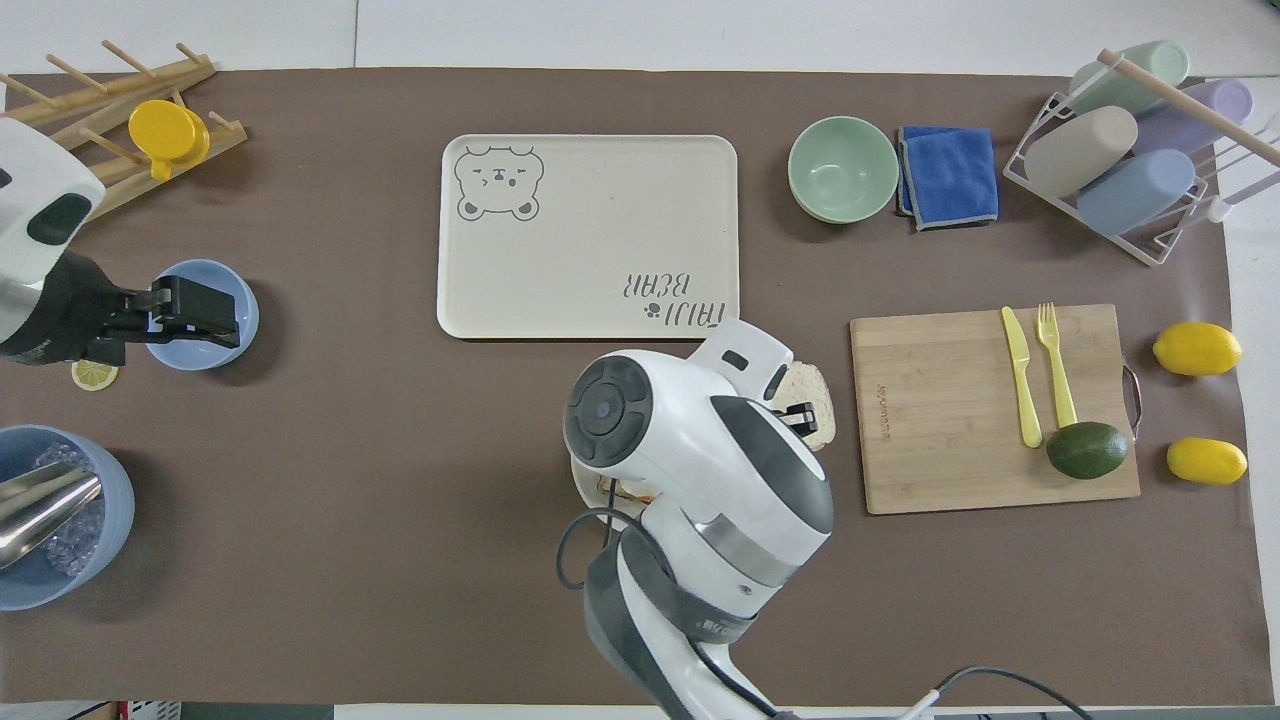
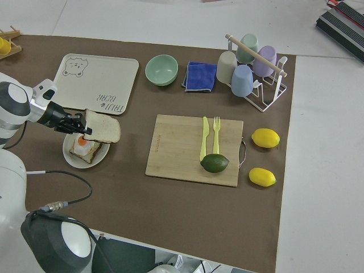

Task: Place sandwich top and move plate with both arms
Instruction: 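Carry the bread slice with the right gripper onto the egg toast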

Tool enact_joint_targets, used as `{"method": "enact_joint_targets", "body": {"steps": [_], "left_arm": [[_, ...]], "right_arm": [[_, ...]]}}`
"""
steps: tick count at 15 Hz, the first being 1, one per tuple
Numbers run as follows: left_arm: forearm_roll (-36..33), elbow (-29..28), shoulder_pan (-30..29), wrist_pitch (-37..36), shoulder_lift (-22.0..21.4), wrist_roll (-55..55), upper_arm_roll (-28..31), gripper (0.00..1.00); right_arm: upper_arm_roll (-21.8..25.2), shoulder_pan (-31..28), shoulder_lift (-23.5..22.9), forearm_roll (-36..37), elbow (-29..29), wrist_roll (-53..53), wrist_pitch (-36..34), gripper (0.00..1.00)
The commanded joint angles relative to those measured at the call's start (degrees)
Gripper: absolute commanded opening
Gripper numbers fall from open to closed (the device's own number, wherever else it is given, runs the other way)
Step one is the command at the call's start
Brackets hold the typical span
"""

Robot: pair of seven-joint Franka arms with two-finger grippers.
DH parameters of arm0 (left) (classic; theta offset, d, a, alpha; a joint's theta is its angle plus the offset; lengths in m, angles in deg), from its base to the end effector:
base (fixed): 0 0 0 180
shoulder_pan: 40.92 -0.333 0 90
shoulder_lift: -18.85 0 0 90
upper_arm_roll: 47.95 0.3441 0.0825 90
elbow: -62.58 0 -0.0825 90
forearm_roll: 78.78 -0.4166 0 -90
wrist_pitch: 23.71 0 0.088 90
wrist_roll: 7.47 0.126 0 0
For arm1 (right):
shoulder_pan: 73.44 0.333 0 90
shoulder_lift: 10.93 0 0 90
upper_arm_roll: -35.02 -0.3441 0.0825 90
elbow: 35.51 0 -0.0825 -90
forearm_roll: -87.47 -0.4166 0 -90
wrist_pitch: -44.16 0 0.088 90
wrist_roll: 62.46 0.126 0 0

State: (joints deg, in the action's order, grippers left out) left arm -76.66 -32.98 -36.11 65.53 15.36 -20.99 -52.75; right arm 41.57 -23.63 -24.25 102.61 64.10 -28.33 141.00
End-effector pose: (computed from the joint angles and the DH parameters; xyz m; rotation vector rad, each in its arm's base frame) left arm 0.5535 -0.0999 0.6186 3.1172 0.1075 -0.0858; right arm 0.4739 0.4107 0.4224 2.7286 0.3118 -0.0563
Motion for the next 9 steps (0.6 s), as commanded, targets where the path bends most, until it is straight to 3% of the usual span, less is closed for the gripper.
{"method": "enact_joint_targets", "body": {"steps": [1,7,9], "left_arm": [[-0.53,-1.64,-0.50,0.67,-1.52,0.25,-0.29,1.00],[-0.53,-1.64,-0.50,0.68,-1.52,0.25,-0.29,1.00],[-0.53,-1.55,-0.50,0.67,-1.52,0.25,-0.29,1.00]], "right_arm": [[0.40,3.35,-5.74,-0.99,-3.46,2.25,2.99,0.00],[0.13,4.15,-7.51,-1.16,-1.88,4.19,10.02,0.00],[0.05,4.42,-6.90,-1.95,1.45,5.24,13.98,0.00]]}}
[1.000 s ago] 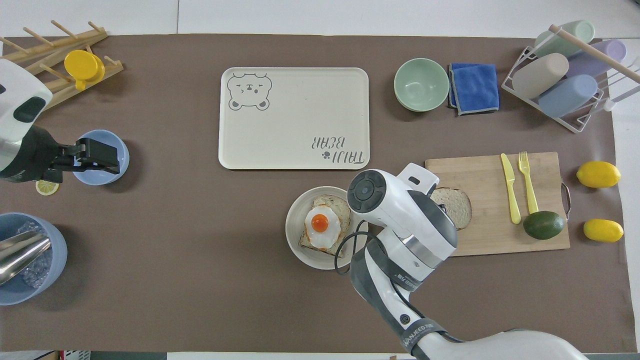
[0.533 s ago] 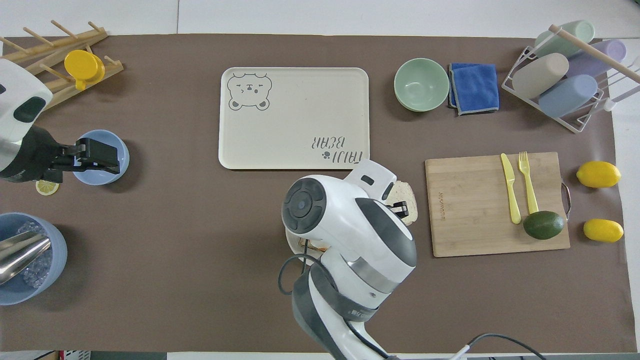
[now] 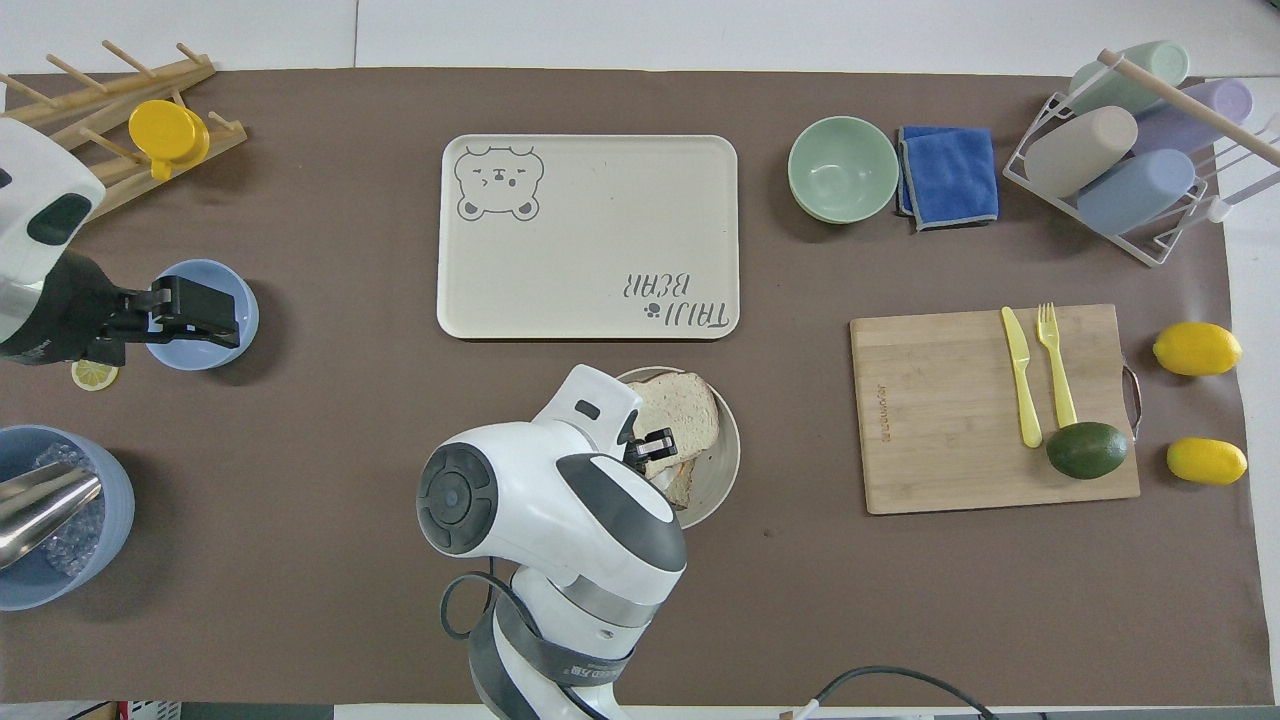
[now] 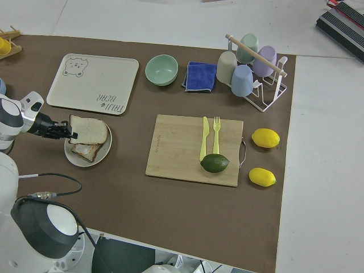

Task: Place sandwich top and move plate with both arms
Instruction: 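Carry the bread slice with the right gripper onto the egg toast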

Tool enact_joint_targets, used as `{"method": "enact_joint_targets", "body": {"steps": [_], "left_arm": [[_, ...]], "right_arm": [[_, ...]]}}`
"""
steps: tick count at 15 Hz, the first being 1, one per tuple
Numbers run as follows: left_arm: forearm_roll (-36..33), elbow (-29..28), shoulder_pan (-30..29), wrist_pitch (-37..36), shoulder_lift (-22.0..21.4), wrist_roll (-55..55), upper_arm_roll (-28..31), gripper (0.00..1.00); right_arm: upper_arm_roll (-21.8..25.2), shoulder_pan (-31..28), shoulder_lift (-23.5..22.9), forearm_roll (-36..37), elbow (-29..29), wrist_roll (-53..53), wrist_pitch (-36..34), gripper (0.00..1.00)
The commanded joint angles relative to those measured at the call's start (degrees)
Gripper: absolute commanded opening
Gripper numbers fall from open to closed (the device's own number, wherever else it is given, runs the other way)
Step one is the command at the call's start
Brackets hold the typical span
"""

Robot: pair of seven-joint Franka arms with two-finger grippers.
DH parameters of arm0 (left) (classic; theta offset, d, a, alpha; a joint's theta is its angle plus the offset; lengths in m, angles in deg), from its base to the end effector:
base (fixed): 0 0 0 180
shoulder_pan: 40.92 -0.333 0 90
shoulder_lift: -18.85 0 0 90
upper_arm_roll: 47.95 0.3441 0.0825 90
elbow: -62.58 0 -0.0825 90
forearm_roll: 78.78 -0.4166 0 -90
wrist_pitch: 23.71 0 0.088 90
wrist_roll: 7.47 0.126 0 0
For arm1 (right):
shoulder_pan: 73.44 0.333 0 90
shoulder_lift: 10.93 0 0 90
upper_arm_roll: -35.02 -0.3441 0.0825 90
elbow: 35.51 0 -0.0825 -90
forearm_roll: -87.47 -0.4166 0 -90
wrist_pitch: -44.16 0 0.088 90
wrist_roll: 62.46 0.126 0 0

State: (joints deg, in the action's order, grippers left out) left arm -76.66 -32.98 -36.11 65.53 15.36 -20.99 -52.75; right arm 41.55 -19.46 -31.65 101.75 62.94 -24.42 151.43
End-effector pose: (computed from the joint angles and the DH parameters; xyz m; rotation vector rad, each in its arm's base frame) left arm 0.5535 -0.0999 0.6186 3.1172 0.1075 -0.0858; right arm 0.4622 0.4778 0.3581 2.7784 0.3726 0.0460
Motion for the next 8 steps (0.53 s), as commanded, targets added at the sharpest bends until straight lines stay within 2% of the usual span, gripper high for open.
{"method": "enact_joint_targets", "body": {"steps": [1,2,4,6,8], "left_arm": [[-0.53,-1.64,-0.42,0.59,-1.52,0.25,-0.29,1.00],[-0.53,-1.64,-0.50,0.67,-1.52,0.25,-0.29,1.00],[-0.53,-1.64,-0.50,0.59,-1.52,0.25,-0.29,1.00],[-0.53,-1.64,-0.42,0.59,-1.52,0.25,-0.29,1.00],[-0.53,-1.55,-0.50,0.59,-1.52,0.25,-0.29,1.00]], "right_arm": [[0.06,0.16,0.59,-1.71,3.06,1.94,3.91,0.13],[0.06,0.07,0.60,-2.93,2.98,2.12,4.09,0.54],[0.06,0.33,0.51,-5.92,2.54,2.65,4.88,1.00],[-1.07,0.34,1.82,-6.46,1.84,3.36,4.97,1.00],[-1.34,-0.45,5.85,-6.98,1.74,2.92,4.10,1.00]]}}
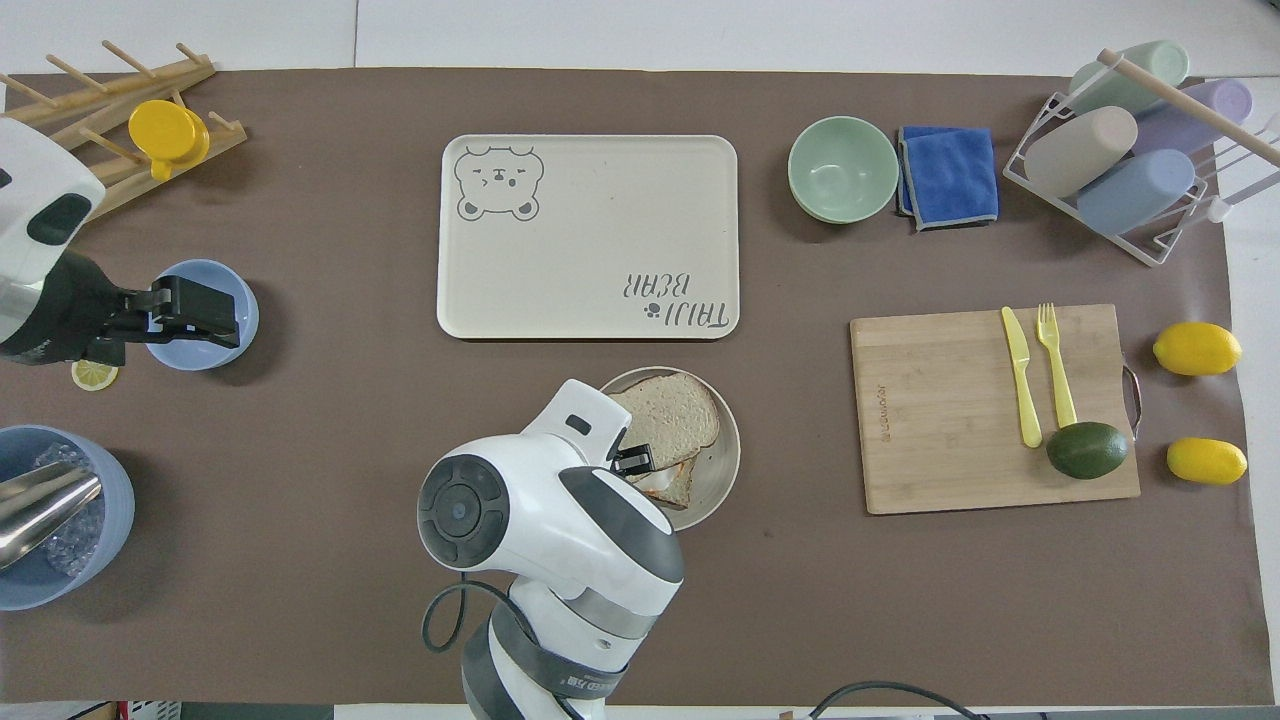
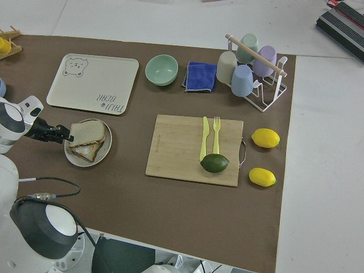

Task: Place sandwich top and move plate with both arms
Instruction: 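Carry the bread slice with the right gripper onto the egg toast, then release the bread and withdraw the right gripper while the left gripper reaches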

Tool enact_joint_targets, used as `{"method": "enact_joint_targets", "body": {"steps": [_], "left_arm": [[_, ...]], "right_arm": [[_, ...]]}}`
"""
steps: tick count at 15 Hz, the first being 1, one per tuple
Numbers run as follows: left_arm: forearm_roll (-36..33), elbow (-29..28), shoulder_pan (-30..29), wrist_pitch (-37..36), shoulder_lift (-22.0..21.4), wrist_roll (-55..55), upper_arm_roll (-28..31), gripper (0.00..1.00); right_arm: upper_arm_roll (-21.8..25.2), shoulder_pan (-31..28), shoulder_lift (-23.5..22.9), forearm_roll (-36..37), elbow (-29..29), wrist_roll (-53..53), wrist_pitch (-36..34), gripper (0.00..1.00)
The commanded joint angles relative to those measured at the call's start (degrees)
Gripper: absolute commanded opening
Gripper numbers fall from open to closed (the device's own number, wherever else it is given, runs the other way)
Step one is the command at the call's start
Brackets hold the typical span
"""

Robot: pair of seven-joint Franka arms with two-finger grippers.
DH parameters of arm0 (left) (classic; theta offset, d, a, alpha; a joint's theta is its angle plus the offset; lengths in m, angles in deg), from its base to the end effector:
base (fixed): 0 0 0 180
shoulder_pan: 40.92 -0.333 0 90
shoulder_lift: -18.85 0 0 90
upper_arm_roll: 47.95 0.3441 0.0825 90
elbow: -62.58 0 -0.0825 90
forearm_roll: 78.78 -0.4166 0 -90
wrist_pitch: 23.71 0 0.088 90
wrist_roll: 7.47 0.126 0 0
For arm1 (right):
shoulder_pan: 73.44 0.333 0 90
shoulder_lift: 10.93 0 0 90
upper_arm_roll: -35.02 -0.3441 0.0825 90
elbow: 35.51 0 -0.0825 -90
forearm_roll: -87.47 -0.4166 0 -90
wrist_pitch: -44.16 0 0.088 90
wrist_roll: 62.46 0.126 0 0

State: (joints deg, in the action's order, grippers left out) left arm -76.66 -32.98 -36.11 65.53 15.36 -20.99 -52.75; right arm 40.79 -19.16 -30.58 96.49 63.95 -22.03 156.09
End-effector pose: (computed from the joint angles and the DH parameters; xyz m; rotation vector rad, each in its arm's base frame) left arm 0.5535 -0.0999 0.6186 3.1172 0.1075 -0.0858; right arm 0.4497 0.4961 0.3651 2.9118 0.3110 0.0514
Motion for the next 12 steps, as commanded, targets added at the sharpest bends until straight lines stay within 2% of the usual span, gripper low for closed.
{"method": "enact_joint_targets", "body": {"steps": [1,3,6,9,12], "left_arm": [[-0.53,-1.64,-0.50,0.67,-1.52,0.25,-0.29,1.00],[-0.53,-1.64,-0.50,0.50,-1.52,0.25,-0.29,1.00],[-0.53,-1.64,-0.50,0.32,-1.61,-0.01,-0.29,1.00],[-0.53,-1.55,-0.33,0.15,-1.79,0.07,-0.29,1.00],[-0.53,-1.46,-0.07,0.15,-1.79,-0.02,-0.38,1.00]], "right_arm": [[-0.41,-1.54,7.06,-2.69,0.83,0.09,-1.88,1.00],[-0.41,-7.49,10.58,-2.87,0.74,-3.14,-8.19,1.00],[-0.32,-19.96,15.42,-3.39,0.65,-8.33,-12.87,1.00],[-0.15,-32.45,20.69,-8.74,0.30,-14.84,-17.53,1.00],[-0.06,-39.94,22.46,-11.05,-2.32,-21.94,-21.82,1.00]]}}
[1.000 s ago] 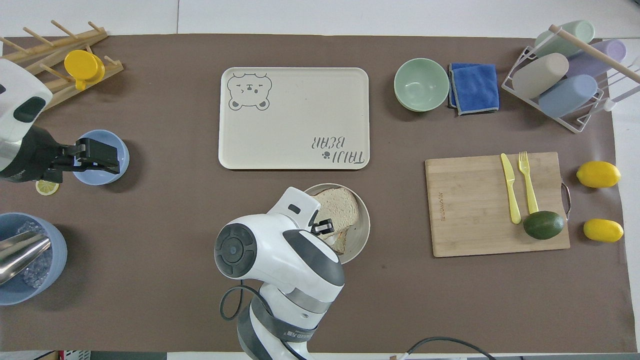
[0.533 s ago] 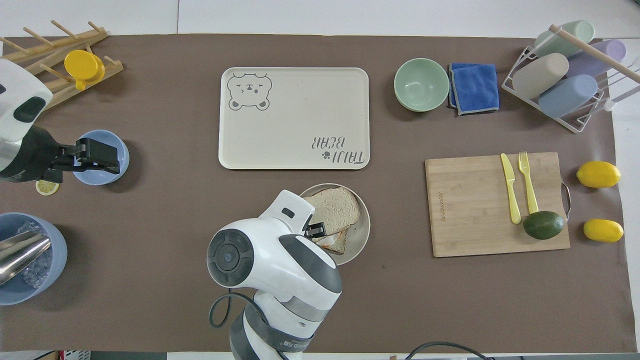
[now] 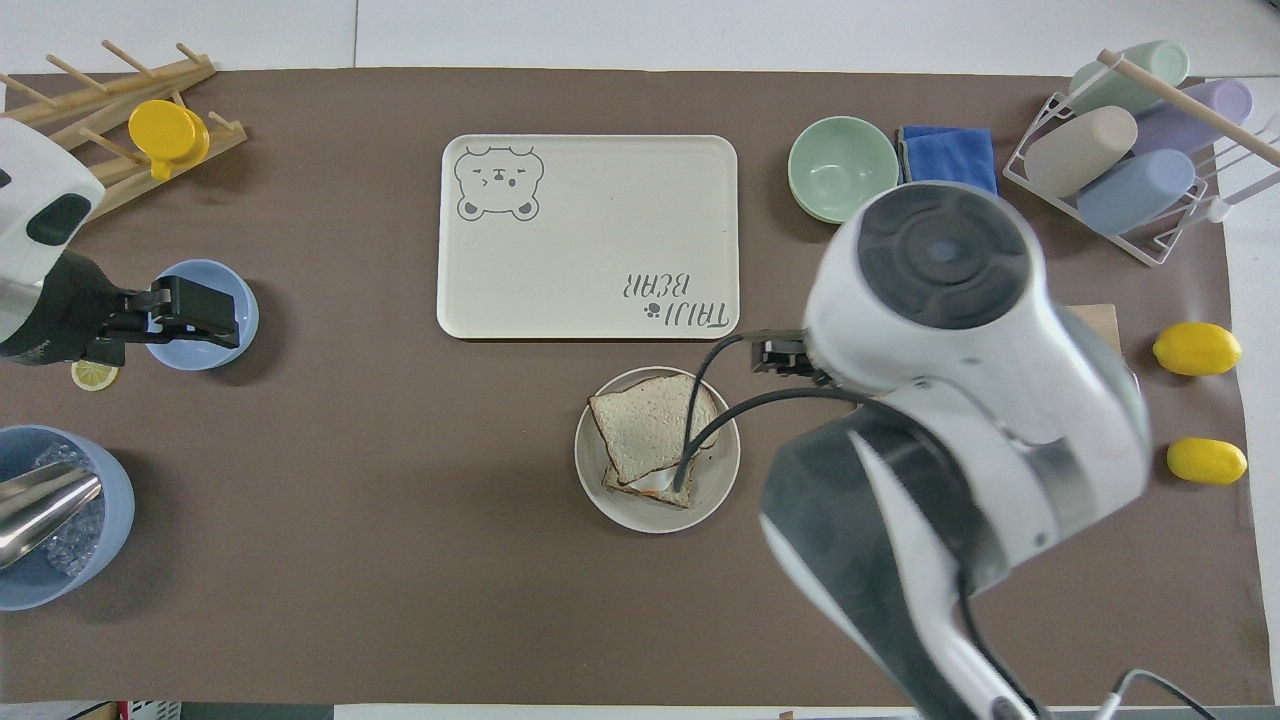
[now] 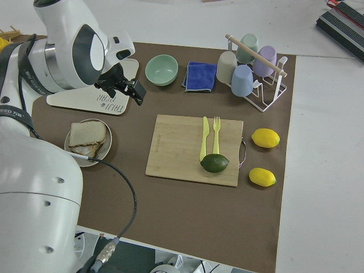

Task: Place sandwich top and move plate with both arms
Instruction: 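Release the bread and withdraw the right gripper while the left gripper reaches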

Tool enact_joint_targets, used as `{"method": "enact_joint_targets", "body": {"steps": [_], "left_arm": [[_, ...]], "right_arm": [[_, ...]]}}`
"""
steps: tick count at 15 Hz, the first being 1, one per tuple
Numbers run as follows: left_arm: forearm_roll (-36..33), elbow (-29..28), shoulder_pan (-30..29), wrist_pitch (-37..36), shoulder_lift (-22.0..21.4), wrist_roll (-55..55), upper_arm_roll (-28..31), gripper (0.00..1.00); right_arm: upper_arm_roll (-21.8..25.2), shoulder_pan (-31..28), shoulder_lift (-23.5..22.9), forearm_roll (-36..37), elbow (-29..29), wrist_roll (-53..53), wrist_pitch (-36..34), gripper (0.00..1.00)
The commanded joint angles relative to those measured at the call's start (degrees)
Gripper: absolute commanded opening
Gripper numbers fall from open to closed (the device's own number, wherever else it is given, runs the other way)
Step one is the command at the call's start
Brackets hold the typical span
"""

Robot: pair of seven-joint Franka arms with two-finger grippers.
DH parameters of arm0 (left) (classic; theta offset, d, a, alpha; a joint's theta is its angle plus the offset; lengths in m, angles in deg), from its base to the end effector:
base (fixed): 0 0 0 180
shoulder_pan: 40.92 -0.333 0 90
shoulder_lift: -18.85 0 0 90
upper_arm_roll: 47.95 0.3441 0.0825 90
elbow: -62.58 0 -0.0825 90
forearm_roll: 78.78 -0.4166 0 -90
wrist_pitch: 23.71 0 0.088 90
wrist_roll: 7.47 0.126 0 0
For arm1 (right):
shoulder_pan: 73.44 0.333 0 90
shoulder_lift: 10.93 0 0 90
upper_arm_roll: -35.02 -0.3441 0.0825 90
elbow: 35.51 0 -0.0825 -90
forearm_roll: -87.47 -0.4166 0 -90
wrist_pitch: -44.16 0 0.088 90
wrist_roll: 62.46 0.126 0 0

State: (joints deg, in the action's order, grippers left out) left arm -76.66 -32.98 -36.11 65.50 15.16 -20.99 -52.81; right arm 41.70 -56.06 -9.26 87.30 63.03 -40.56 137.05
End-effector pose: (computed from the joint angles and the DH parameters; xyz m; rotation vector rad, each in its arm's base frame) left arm 0.5524 -0.1004 0.6205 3.1172 0.1058 -0.0812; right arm 0.5651 0.1063 0.5795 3.1114 -0.3052 -0.1073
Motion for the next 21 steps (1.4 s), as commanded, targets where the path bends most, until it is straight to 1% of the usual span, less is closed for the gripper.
{"method": "enact_joint_targets", "body": {"steps": [1,2,4,5,7,8,9,11,13,14,15,17,18,19,21], "left_arm": [[-0.53,-1.46,0.11,0.18,-1.58,-0.02,-0.33,1.00],[-0.44,-1.46,0.11,0.35,-1.67,-0.02,-0.50,1.00],[-0.44,-2.77,0.64,0.96,-2.46,0.07,-0.68,1.00],[-0.36,-4.87,0.81,1.49,-3.07,0.16,-0.94,1.00],[-0.18,-9.61,4.31,3.86,-5.09,0.16,-0.94,1.00],[0.08,-12.68,5.37,5.87,-6.23,0.07,-1.03,1.00],[1.30,-15.93,7.04,8.50,-7.03,-0.10,-0.94,1.00],[2.19,-20.16,10.46,13.34,-6.86,-2.02,-0.94,1.00],[2.46,-25.52,13.28,20.27,-6.60,-4.84,-1.03,1.00],[2.81,-27.46,14.95,23.87,-5.81,-6.33,-1.03,1.00],[3.77,-28.70,17.14,27.39,-3.80,-8.69,-0.94,1.00],[4.21,-29.59,20.83,32.67,1.03,-13.62,-1.03,1.00],[4.74,-29.68,21.98,35.05,3.31,-14.07,-1.03,1.00],[7.09,-29.94,22.43,37.33,4.82,-13.99,-1.03,1.00],[10.18,-30.82,23.31,39.89,5.88,-13.90,-1.03,1.00]], "right_arm": [[-0.97,-4.71,0.10,-1.15,-4.11,-7.19,-5.06,1.00],[-1.05,-6.64,-0.78,-1.15,-5.27,-10.18,-5.70,1.00],[-1.14,-9.90,-0.53,-1.15,-4.76,-15.55,-4.65,1.00],[-1.05,-10.35,-0.44,-0.89,-4.49,-16.79,-4.04,1.00],[-1.31,-11.93,-0.27,-1.14,-3.71,-16.72,-4.82,1.00],[-2.01,-12.80,0.26,-1.23,-2.48,-16.37,-4.65,1.00],[-2.63,-13.86,-0.09,-1.23,-2.56,-16.97,-4.21,1.00],[-2.81,-14.48,-0.87,-0.80,-2.81,-18.64,-0.97,1.00],[-3.68,-16.06,-2.72,-0.71,-4.74,-21.02,-3.76,1.00],[-5.34,-17.02,-3.51,-0.36,-5.88,-21.28,-4.55,1.00],[-5.80,-17.82,-3.69,0.60,-6.77,-21.37,-4.82,1.00],[-6.15,-18.09,-3.69,1.49,-6.69,-23.73,-4.91,1.00],[-6.15,-18.17,-3.69,1.93,-6.69,-24.62,-4.91,1.00],[-6.15,-18.18,-3.69,2.10,-6.69,-24.71,-5.17,1.00],[-5.45,-18.09,-3.43,1.32,-6.25,-26.02,-7.54,1.00]]}}
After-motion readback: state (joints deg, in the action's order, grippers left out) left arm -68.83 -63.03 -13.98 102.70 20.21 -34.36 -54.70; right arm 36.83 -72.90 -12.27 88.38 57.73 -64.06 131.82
